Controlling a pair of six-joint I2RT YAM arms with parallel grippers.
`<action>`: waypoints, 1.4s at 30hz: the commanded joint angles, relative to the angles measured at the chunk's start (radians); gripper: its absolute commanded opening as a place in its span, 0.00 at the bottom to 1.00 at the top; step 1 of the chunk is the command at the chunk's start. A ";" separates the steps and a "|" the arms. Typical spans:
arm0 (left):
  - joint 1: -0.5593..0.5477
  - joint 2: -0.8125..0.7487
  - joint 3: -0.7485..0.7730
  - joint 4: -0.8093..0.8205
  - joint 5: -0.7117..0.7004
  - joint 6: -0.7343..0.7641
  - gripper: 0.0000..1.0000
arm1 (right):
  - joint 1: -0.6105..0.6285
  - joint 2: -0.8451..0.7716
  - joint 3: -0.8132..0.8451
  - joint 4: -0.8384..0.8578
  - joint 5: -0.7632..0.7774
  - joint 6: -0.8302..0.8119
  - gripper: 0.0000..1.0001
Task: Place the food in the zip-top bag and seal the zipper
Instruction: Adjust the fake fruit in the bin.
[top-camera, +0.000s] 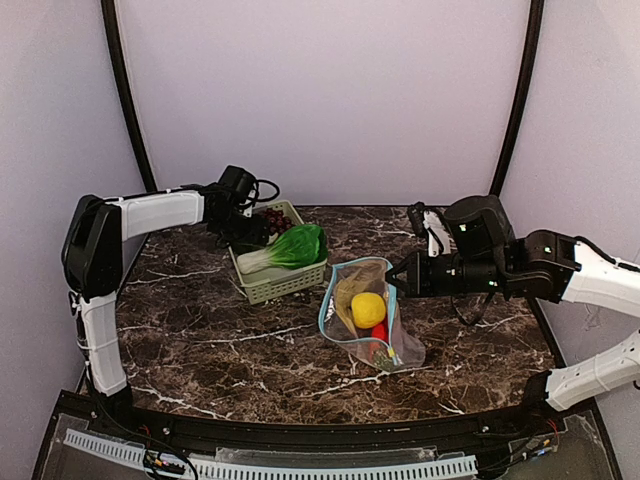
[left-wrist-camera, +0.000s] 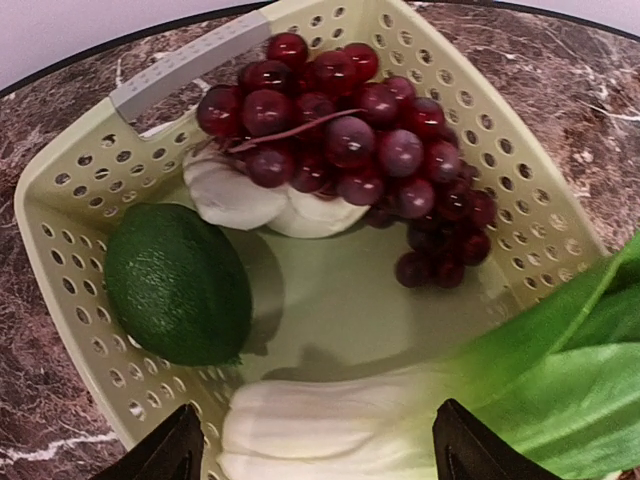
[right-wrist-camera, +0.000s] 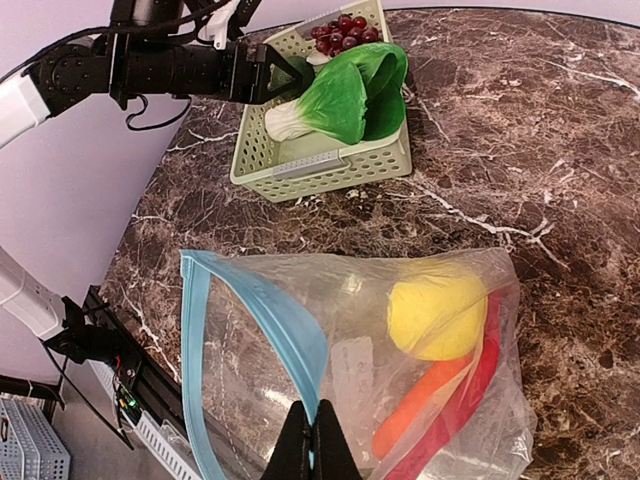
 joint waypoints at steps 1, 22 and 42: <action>0.021 0.036 0.063 -0.014 -0.113 0.040 0.80 | -0.015 -0.011 0.000 0.008 0.006 -0.009 0.00; 0.054 0.306 0.320 -0.158 -0.290 0.151 0.77 | -0.024 -0.017 -0.022 0.008 -0.041 -0.010 0.00; 0.081 0.332 0.280 -0.178 -0.252 0.162 0.54 | -0.026 -0.022 -0.022 0.008 -0.046 0.003 0.00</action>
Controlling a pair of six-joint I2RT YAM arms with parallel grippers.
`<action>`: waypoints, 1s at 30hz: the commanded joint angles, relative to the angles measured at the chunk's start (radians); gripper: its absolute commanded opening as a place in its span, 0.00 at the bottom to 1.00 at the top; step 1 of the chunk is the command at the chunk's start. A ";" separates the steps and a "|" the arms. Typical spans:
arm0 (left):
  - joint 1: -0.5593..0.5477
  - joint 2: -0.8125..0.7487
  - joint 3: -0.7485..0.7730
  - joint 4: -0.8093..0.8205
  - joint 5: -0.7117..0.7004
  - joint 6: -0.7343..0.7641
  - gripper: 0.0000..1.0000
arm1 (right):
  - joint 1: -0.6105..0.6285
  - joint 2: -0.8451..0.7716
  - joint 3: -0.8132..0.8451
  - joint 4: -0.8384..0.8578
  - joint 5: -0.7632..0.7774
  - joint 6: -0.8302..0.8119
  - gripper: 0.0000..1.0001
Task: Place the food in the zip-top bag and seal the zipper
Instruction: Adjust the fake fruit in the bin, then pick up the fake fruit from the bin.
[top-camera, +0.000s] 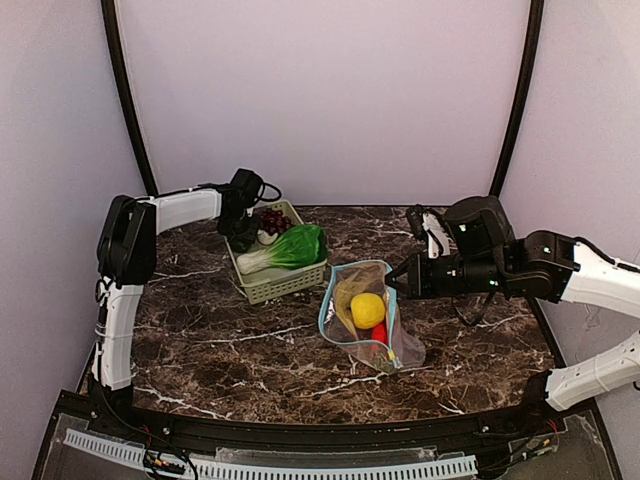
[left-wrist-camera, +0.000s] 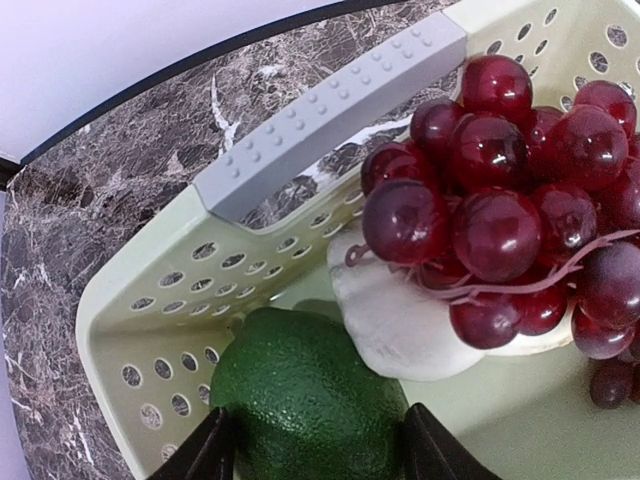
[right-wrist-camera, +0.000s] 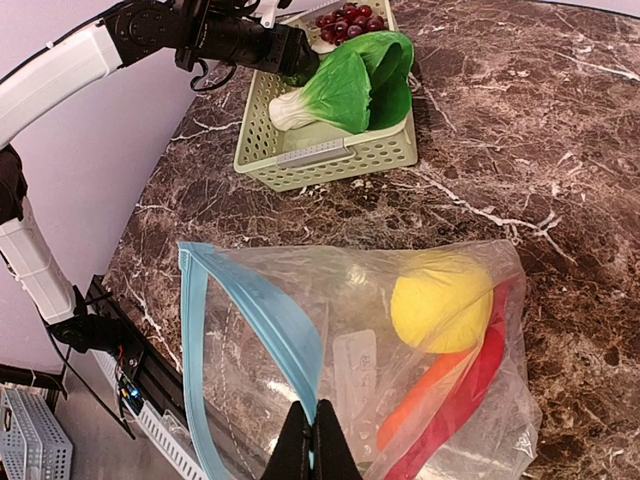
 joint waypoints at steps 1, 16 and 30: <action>0.016 0.029 -0.032 -0.094 0.035 0.008 0.53 | -0.010 -0.021 -0.012 0.008 0.002 0.014 0.00; -0.103 -0.176 -0.089 -0.077 0.107 0.001 0.47 | -0.012 -0.018 -0.010 0.009 -0.003 0.024 0.00; -0.020 -0.148 -0.055 -0.103 0.113 -0.015 0.69 | -0.010 -0.039 -0.028 0.010 0.001 0.035 0.00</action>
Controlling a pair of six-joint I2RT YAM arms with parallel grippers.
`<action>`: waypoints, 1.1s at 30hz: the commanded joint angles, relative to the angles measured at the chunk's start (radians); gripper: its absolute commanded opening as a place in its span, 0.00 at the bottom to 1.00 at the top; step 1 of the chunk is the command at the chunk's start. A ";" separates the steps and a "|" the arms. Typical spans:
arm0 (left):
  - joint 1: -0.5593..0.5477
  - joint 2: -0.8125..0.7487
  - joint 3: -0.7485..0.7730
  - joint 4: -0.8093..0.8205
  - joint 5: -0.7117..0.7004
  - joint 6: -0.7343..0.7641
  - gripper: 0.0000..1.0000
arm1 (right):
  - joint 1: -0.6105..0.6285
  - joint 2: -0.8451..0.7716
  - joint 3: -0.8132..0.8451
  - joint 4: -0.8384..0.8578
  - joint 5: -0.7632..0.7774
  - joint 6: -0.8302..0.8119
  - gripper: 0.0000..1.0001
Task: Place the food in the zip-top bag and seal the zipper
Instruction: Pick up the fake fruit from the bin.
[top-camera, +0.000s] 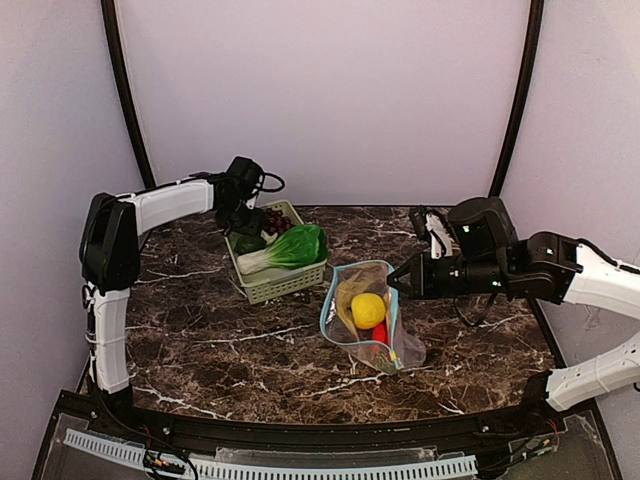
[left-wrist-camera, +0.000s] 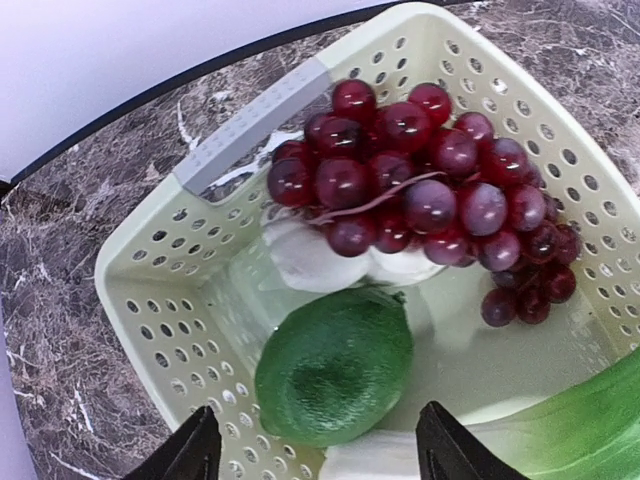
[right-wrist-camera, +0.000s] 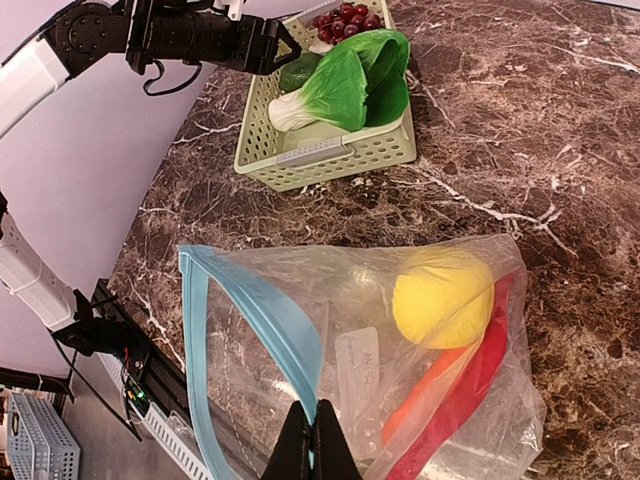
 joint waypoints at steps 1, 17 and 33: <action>0.040 0.024 0.016 -0.055 0.050 -0.020 0.70 | -0.007 -0.025 -0.018 0.010 0.006 0.012 0.00; 0.044 0.153 0.107 -0.126 0.151 0.062 0.79 | -0.006 -0.002 -0.005 0.009 0.001 0.011 0.00; 0.044 0.193 0.130 -0.152 0.148 0.051 0.72 | -0.008 0.008 0.005 0.009 0.005 0.007 0.00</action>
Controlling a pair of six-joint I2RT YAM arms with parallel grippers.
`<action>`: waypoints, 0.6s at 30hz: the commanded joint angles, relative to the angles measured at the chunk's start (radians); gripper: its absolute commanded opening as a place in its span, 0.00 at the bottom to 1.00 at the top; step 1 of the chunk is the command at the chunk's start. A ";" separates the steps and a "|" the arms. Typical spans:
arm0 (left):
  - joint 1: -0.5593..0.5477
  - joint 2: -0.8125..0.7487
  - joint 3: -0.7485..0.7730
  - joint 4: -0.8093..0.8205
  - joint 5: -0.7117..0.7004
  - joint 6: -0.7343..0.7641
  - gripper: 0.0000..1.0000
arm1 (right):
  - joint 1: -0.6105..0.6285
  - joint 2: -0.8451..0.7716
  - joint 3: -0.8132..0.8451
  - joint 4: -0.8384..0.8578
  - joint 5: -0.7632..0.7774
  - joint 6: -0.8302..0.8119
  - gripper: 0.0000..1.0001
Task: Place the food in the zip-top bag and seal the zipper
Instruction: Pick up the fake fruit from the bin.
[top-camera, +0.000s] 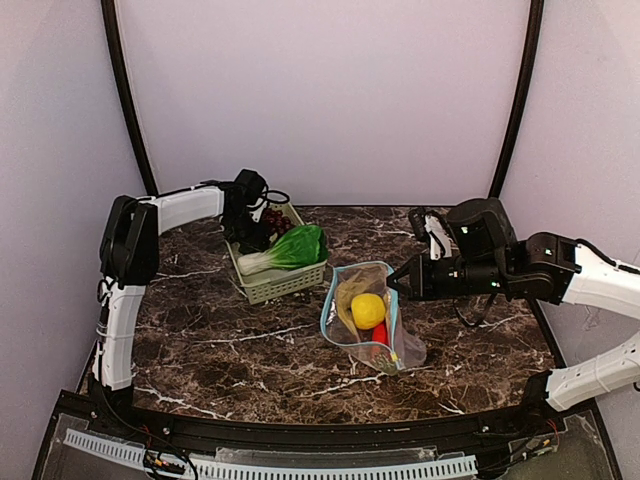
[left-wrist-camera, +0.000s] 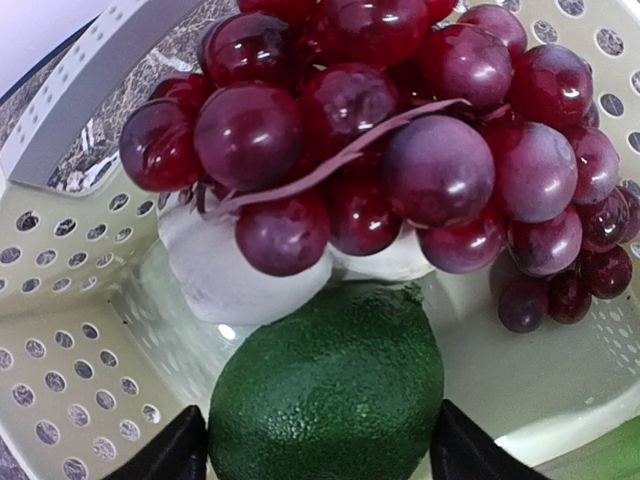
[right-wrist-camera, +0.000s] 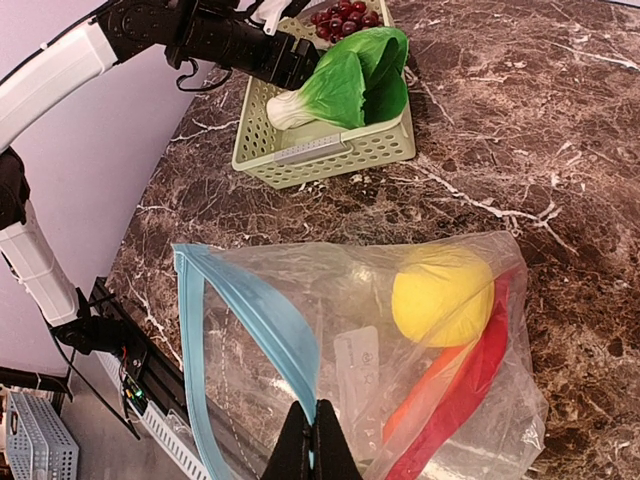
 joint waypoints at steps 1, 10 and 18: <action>0.003 0.021 0.015 -0.080 0.008 -0.006 0.70 | -0.008 0.004 0.008 0.009 0.007 0.008 0.00; 0.003 -0.042 0.026 -0.057 0.002 -0.018 0.58 | -0.007 -0.007 -0.001 0.006 0.012 0.011 0.00; 0.002 -0.193 0.049 -0.031 0.038 -0.033 0.57 | -0.007 -0.003 0.008 0.006 0.016 0.009 0.00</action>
